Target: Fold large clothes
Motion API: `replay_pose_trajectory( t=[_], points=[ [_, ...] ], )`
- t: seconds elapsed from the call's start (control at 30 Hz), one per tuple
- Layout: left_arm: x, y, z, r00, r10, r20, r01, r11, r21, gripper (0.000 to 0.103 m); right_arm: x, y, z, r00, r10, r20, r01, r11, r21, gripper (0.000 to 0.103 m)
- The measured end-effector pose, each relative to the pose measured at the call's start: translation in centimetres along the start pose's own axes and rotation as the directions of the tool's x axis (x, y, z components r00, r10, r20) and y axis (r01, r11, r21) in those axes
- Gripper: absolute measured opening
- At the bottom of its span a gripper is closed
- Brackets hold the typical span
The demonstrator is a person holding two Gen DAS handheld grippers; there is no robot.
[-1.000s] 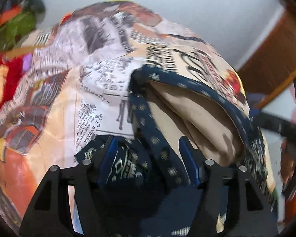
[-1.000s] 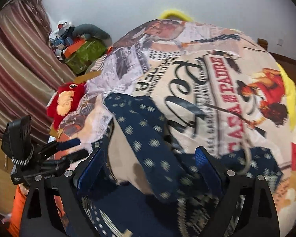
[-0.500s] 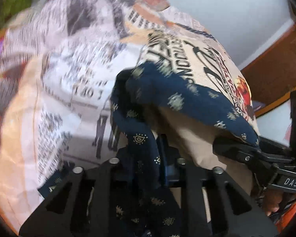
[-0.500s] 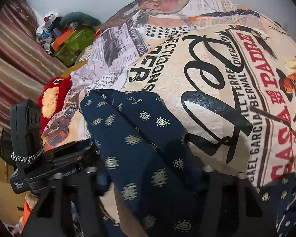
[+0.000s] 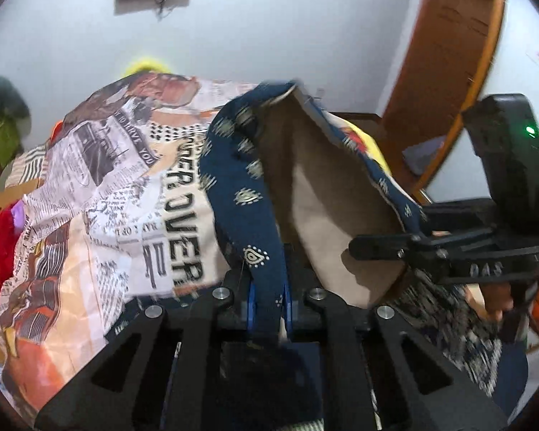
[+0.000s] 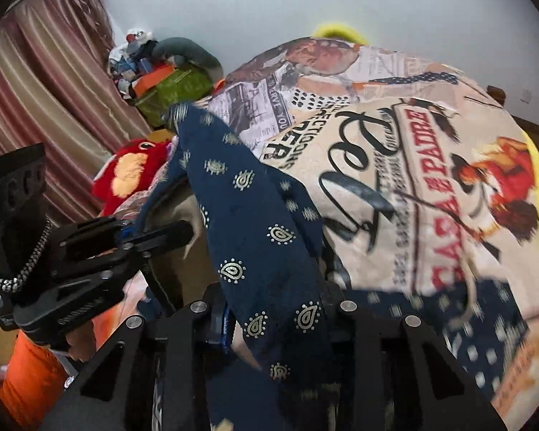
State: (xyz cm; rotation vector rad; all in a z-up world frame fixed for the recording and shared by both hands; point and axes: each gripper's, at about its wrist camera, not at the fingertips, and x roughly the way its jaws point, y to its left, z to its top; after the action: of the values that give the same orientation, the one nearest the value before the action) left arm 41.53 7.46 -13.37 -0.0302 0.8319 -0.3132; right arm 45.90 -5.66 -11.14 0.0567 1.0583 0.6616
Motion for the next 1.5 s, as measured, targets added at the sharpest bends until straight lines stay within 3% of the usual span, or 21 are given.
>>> replay_pose_trajectory(
  t=[0.27, 0.3, 0.33, 0.37, 0.43, 0.67, 0.8, 0.9, 0.93, 0.97, 1.03, 1.17, 1.27, 1.33, 1.43, 1.5],
  points=[
    [-2.2, -2.7, -6.8, 0.993, -0.006, -0.119, 0.011, 0.999, 0.04, 0.011, -4.4, 0.4, -7.3, 0.998, -0.003, -0.06, 0.002, 1.0, -0.017, 0.033],
    [-2.4, -3.0, -7.7, 0.991, -0.011, -0.134, 0.016, 0.999, 0.036, 0.011, -4.7, 0.4, -8.2, 0.997, -0.006, -0.073, 0.005, 1.0, -0.016, 0.036],
    [-2.5, -3.1, -8.8, 0.988, -0.012, -0.153, 0.017, 0.999, 0.029, 0.011, -4.9, 0.4, -9.1, 0.996, -0.01, -0.087, 0.01, 1.0, -0.011, 0.049],
    [-2.6, -3.3, -9.7, 0.986, -0.009, -0.165, 0.013, 1.0, 0.026, 0.011, -5.1, 0.3, -10.0, 0.994, -0.017, -0.111, 0.018, 1.0, 0.005, 0.069],
    [-2.9, -3.5, -11.5, 0.983, 0.004, -0.184, 0.0, 1.0, 0.019, 0.011, -5.6, 0.0, -11.4, 0.991, -0.016, -0.129, 0.022, 0.999, 0.043, 0.082],
    [-5.8, -2.9, -15.5, 0.976, -0.005, -0.217, -0.001, 1.0, -0.028, 0.012, -8.7, -1.0, -14.4, 0.993, -0.006, -0.12, 0.021, 0.992, 0.122, 0.082],
    [-9.7, -1.9, -14.8, 0.989, -0.022, -0.144, 0.013, 0.998, -0.06, 0.012, -11.2, -1.2, -14.4, 0.996, -0.033, -0.086, 0.044, 0.991, 0.128, 0.083],
    [-12.4, -1.0, -13.2, 0.998, 0.043, -0.055, -0.046, 0.998, -0.052, 0.029, -12.6, -1.0, -13.3, 0.998, -0.056, -0.043, 0.061, 0.99, 0.128, 0.083],
    [-12.9, -0.6, -12.4, 0.997, 0.068, -0.023, -0.069, 0.996, -0.052, 0.041, -12.8, -1.0, -12.8, 0.998, -0.055, -0.031, 0.058, 0.99, 0.13, 0.083],
    [-12.9, -0.1, -11.6, 0.996, 0.089, -0.004, -0.089, 0.994, -0.057, 0.048, -12.9, -0.9, -12.4, 0.998, -0.053, -0.023, 0.055, 0.99, 0.13, 0.083],
    [-12.2, 0.9, -9.8, 0.992, 0.128, 0.021, -0.126, 0.99, -0.063, 0.05, -12.7, -0.4, -11.3, 0.998, -0.058, -0.007, 0.059, 0.99, 0.129, 0.083],
    [-7.6, 2.6, -7.2, 0.986, 0.165, -0.029, -0.167, 0.982, -0.085, 0.05, -10.0, 0.5, -9.4, 0.999, -0.044, -0.025, 0.047, 0.991, 0.123, 0.083],
    [-2.6, 3.5, -6.2, 0.984, 0.133, -0.116, -0.146, 0.983, -0.11, 0.05, -6.7, 0.8, -8.6, 0.996, -0.002, -0.092, 0.016, 0.988, 0.151, 0.083],
    [-0.4, 3.4, -6.4, 0.984, 0.071, -0.162, -0.094, 0.986, -0.137, 0.05, -4.4, 0.6, -8.5, 0.989, 0.031, -0.147, -0.003, 0.983, 0.182, 0.083],
    [0.6, 1.9, -7.4, 0.983, -0.053, -0.176, 0.025, 0.987, -0.158, 0.05, -1.5, 0.1, -9.2, 0.969, 0.084, -0.233, -0.028, 0.972, 0.233, 0.083],
    [0.4, 0.4, -8.0, 0.979, -0.098, -0.181, 0.075, 0.989, -0.127, 0.05, -0.4, 0.0, -10.2, 0.955, 0.098, -0.28, -0.032, 0.973, 0.23, 0.083]
  ],
)
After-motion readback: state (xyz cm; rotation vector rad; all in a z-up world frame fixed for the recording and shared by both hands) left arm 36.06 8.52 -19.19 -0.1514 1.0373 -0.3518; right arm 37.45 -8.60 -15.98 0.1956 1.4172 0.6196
